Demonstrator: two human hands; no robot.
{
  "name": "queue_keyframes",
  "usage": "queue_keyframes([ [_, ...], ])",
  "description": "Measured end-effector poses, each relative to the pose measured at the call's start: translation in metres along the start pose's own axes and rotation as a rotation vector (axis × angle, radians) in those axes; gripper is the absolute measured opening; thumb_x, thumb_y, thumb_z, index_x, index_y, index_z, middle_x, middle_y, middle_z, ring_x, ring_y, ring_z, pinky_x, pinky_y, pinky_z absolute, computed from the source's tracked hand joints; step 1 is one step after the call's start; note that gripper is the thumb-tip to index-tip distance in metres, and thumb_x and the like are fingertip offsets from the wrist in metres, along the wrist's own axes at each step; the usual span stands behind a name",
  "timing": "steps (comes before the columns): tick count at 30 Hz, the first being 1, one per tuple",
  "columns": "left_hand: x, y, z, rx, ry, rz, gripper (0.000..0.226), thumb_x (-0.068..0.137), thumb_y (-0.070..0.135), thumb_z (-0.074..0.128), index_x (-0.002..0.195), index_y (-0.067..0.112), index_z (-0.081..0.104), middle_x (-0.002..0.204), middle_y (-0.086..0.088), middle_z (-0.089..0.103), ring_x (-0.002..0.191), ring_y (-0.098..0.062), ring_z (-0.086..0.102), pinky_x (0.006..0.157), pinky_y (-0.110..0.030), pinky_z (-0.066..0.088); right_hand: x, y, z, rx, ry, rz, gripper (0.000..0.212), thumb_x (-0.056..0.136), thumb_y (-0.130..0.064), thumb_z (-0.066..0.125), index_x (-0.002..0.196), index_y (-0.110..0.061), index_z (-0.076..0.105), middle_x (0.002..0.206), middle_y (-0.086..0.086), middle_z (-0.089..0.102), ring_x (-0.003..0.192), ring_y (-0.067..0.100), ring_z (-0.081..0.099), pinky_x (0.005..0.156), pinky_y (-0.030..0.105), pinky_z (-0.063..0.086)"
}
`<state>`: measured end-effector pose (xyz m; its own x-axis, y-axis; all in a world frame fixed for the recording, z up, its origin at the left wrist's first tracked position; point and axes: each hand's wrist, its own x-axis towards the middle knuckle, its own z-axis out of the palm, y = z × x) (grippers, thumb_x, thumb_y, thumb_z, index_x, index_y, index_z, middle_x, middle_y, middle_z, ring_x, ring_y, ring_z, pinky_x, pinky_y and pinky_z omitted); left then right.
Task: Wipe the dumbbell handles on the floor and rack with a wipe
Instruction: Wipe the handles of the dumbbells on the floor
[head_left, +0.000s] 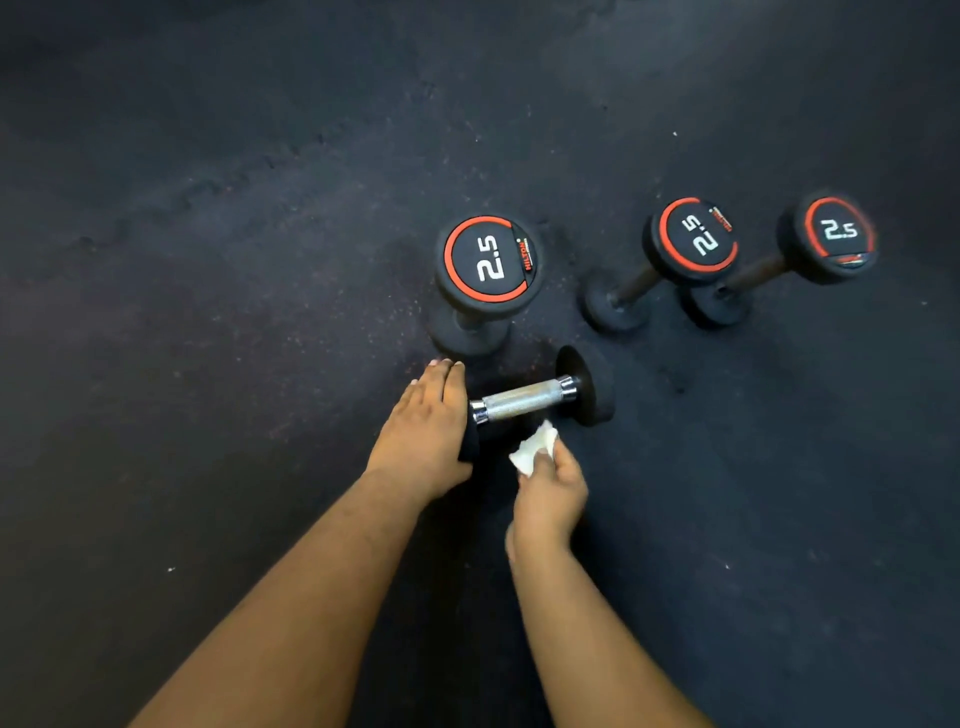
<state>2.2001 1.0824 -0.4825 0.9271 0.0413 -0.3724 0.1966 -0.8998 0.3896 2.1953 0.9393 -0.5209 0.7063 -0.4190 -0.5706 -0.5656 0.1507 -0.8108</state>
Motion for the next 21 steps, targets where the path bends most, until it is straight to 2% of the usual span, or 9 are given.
queue_keyframes([
  [1,-0.001,0.001,0.001,0.005,0.006,0.002,0.121,0.075,0.034,0.082,0.161,0.005,0.0,0.168,-0.014,0.005,0.157,-0.025,0.002,0.127,-0.035,0.004,-0.002,-0.002,0.012,0.195,0.01,0.188,0.035,0.1,0.003,0.048,0.128,-0.007,0.065,0.103,0.005,0.073,0.094,0.017,0.069,0.092,0.036,0.056],
  [3,-0.002,0.002,0.003,0.005,0.02,0.002,0.118,0.077,0.031,0.08,0.16,0.005,0.0,0.169,-0.014,0.005,0.157,-0.025,0.001,0.127,-0.035,0.004,-0.001,-0.019,0.034,0.42,-0.051,0.378,0.027,0.103,0.004,0.043,0.119,-0.001,0.063,0.1,0.012,0.069,0.092,0.023,0.067,0.092,0.038,0.054],
  [6,-0.002,0.003,0.004,0.024,0.02,-0.006,0.12,0.077,0.03,0.082,0.16,0.005,0.0,0.169,-0.014,0.004,0.157,-0.025,0.001,0.127,-0.036,0.003,0.022,-0.047,0.041,0.61,-0.025,0.432,0.023,0.102,0.008,0.04,0.099,-0.004,0.059,0.12,0.021,0.063,0.114,0.034,0.061,0.106,0.051,0.045],
  [8,-0.002,0.003,0.002,0.031,0.011,-0.009,0.123,0.075,0.03,0.085,0.161,0.006,0.0,0.169,-0.013,0.004,0.157,-0.025,0.002,0.126,-0.036,0.003,0.035,-0.056,0.036,0.701,0.041,0.426,0.022,0.1,0.009,0.04,0.098,-0.003,0.059,0.129,0.022,0.061,0.123,0.035,0.058,0.109,0.052,0.044],
  [11,-0.001,0.002,0.005,0.021,0.027,-0.005,0.12,0.077,0.03,0.083,0.16,0.005,0.0,0.168,-0.014,0.006,0.157,-0.025,0.002,0.128,-0.036,0.005,0.02,-0.048,0.042,0.612,-0.069,0.442,0.018,0.097,0.005,0.047,0.098,-0.007,0.061,0.115,0.018,0.066,0.108,0.03,0.062,0.109,0.044,0.045],
  [14,-0.001,0.002,0.007,0.039,0.033,-0.007,0.118,0.077,0.03,0.081,0.16,0.005,0.001,0.168,-0.015,0.008,0.157,-0.026,0.004,0.128,-0.037,0.007,0.021,-0.047,0.053,0.526,-0.228,0.496,0.011,0.097,-0.004,0.054,0.097,-0.014,0.059,0.087,0.008,0.061,0.082,0.022,0.061,0.089,0.035,0.05],
  [16,-0.001,0.002,0.007,0.042,0.03,-0.001,0.121,0.075,0.03,0.084,0.16,0.005,0.002,0.167,-0.015,0.008,0.157,-0.027,0.004,0.128,-0.038,0.008,0.042,-0.059,0.054,0.622,-0.192,0.489,0.014,0.098,-0.009,0.051,0.086,-0.014,0.057,0.078,0.006,0.053,0.07,0.019,0.054,0.078,0.031,0.048],
  [18,-0.001,0.002,0.008,0.032,0.034,0.001,0.121,0.075,0.028,0.085,0.16,0.005,0.002,0.167,-0.015,0.008,0.157,-0.027,0.004,0.128,-0.038,0.007,0.05,-0.059,0.053,0.719,-0.132,0.452,0.019,0.099,-0.015,0.051,0.08,-0.015,0.056,0.076,0.005,0.051,0.068,0.018,0.052,0.076,0.029,0.047],
  [21,-0.001,0.002,0.009,0.025,0.043,-0.006,0.116,0.077,0.026,0.08,0.16,0.005,0.002,0.167,-0.015,0.009,0.157,-0.027,0.003,0.128,-0.038,0.008,0.028,-0.04,0.051,0.603,-0.243,0.442,0.012,0.098,-0.012,0.055,0.091,-0.016,0.063,0.08,0.005,0.059,0.077,0.018,0.058,0.087,0.033,0.047],
])
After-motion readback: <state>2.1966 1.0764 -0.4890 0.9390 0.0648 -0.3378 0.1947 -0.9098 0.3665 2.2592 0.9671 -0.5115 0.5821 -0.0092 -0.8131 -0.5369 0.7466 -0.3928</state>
